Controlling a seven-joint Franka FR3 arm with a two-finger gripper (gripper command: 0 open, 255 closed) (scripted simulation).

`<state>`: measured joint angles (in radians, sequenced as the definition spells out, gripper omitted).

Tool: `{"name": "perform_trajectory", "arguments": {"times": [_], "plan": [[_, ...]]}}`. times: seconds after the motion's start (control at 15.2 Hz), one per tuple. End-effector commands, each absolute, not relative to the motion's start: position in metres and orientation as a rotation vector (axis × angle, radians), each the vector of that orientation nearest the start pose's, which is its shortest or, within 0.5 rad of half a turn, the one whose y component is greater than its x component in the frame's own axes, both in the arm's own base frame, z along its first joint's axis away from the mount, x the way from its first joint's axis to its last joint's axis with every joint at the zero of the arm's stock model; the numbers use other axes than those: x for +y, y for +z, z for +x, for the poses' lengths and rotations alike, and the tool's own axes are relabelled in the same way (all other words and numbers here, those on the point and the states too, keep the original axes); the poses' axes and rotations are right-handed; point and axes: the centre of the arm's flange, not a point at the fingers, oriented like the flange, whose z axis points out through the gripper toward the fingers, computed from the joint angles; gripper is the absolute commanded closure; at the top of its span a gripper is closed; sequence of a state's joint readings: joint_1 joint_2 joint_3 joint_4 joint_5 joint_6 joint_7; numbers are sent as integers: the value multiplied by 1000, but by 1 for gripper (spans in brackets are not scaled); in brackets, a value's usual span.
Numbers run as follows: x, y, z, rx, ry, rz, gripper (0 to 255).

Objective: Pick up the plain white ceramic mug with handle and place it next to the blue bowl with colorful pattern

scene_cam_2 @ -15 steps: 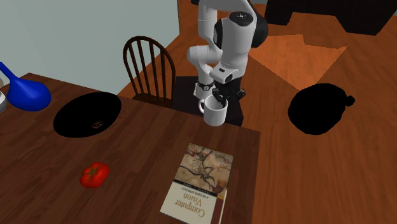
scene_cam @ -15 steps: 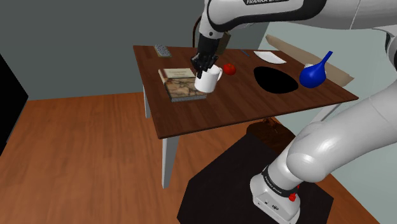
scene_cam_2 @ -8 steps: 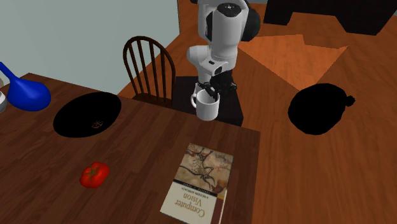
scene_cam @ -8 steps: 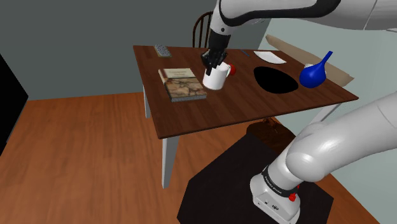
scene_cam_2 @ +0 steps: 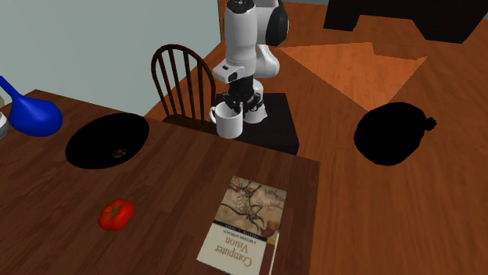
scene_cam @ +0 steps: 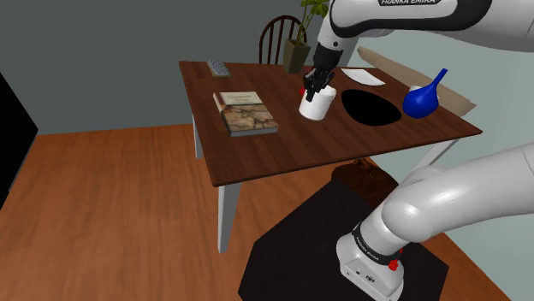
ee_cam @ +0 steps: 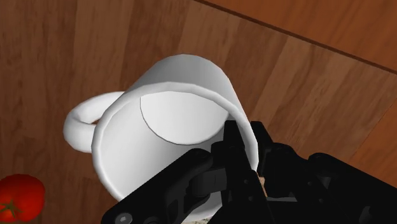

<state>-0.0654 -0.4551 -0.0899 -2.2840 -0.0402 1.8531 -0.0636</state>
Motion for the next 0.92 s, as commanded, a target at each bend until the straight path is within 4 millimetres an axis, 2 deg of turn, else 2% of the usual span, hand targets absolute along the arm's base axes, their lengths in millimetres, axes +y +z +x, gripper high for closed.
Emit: {"name": "perform_trajectory", "arguments": {"times": [0.0, 0.86], "plan": [[-97, 531, 400, 112, -36, -3141, 255], [-249, 532, 320, 112, -36, -3141, 255]]}}
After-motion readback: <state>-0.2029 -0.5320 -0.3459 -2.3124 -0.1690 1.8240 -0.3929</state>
